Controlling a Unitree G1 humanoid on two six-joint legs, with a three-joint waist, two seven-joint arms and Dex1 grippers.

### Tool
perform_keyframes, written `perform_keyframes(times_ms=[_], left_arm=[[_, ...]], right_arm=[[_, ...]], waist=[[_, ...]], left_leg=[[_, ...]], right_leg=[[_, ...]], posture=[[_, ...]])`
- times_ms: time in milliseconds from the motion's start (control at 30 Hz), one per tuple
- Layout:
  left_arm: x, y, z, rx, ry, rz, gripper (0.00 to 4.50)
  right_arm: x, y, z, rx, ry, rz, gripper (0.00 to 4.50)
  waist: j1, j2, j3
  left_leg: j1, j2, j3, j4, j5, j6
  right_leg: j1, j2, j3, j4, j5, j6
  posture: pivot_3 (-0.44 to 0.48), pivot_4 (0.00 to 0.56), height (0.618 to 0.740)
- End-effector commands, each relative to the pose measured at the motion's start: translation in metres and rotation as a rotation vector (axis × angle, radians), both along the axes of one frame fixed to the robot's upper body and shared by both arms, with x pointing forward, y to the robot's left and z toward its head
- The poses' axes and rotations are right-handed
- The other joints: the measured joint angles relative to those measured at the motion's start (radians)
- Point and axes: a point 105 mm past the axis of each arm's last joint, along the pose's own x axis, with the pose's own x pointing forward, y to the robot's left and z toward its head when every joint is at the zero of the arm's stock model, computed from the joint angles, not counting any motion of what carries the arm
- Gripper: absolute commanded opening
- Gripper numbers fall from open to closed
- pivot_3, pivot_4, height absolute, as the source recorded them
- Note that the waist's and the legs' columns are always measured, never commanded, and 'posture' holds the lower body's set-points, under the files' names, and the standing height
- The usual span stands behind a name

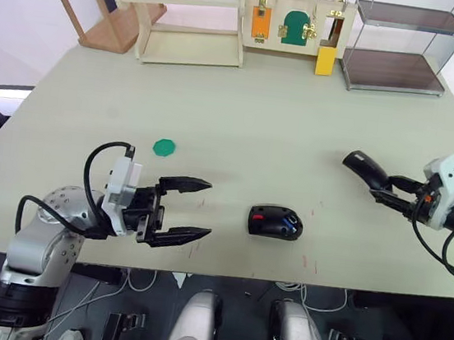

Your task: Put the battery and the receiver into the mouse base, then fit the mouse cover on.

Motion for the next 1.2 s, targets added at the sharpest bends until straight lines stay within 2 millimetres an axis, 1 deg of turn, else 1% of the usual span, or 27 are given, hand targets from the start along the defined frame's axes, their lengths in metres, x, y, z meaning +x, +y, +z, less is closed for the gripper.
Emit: perform_keyframes(times_ms=[33, 267, 500, 700, 900, 1067, 1200], left_arm=[[0.001, 0.005, 0.006, 0.023, -0.052, -0.002, 4.50], [0.000, 0.009, 0.006, 0.061, -0.050, -0.036, 4.50], [0.004, 0.016, 0.005, 0.116, -0.035, -0.072, 4.50], [0.007, 0.018, 0.006, 0.131, -0.033, -0.097, 4.50], [0.009, 0.019, 0.006, 0.140, -0.029, -0.110, 4.50], [0.008, 0.020, 0.007, 0.147, -0.025, -0.116, 4.50], [0.006, 0.020, 0.007, 0.149, -0.023, -0.115, 4.50]], right_arm=[[-0.014, 0.035, 0.024, -0.031, -0.036, 0.177, 2.40], [-0.039, 0.082, 0.031, -0.073, -0.013, 0.368, 2.40], [-0.049, 0.111, 0.036, -0.175, -0.033, 0.456, 2.40], [-0.049, 0.123, 0.033, -0.269, -0.020, 0.498, 2.40], [-0.051, 0.132, 0.021, -0.355, 0.029, 0.582, 2.40], [-0.047, 0.135, 0.011, -0.433, 0.039, 0.624, 2.40], [-0.044, 0.145, 0.003, -0.477, 0.035, 0.646, 2.40]], waist=[[0.000, 0.000, 0.000], [0.003, 0.000, 0.000], [0.001, 0.000, 0.000], [0.002, -0.001, 0.000], [0.001, -0.001, 0.000], [0.000, -0.001, 0.000], [-0.001, -0.001, 0.000]], left_leg=[[0.000, 0.000, 0.000, 0.000, 0.000, 0.000], [-0.001, 0.000, -0.001, 0.000, 0.000, 0.000], [-0.001, 0.000, -0.001, 0.000, 0.000, 0.000], [-0.001, 0.000, -0.001, 0.000, 0.000, 0.000], [-0.002, 0.000, -0.001, 0.000, 0.000, 0.000], [-0.002, 0.000, 0.000, 0.000, 0.000, 0.000], [-0.002, 0.000, -0.001, 0.000, 0.000, 0.000]], right_leg=[[0.000, 0.000, 0.000, 0.000, 0.000, 0.000], [0.000, 0.000, -0.001, 0.000, 0.000, 0.000], [0.000, 0.000, -0.001, -0.001, 0.000, 0.000], [-0.001, -0.001, -0.002, -0.001, 0.000, 0.000], [-0.002, -0.001, -0.002, -0.001, 0.000, 0.000], [-0.002, -0.001, -0.002, -0.001, 0.000, 0.000], [-0.002, -0.001, -0.002, -0.001, 0.000, 0.000]], posture=[[0.000, 0.150, 0.740], [0.000, 0.150, 0.740], [0.000, 0.150, 0.740], [0.000, 0.150, 0.740], [0.000, 0.150, 0.740], [0.000, 0.150, 0.740], [0.000, 0.150, 0.740]])
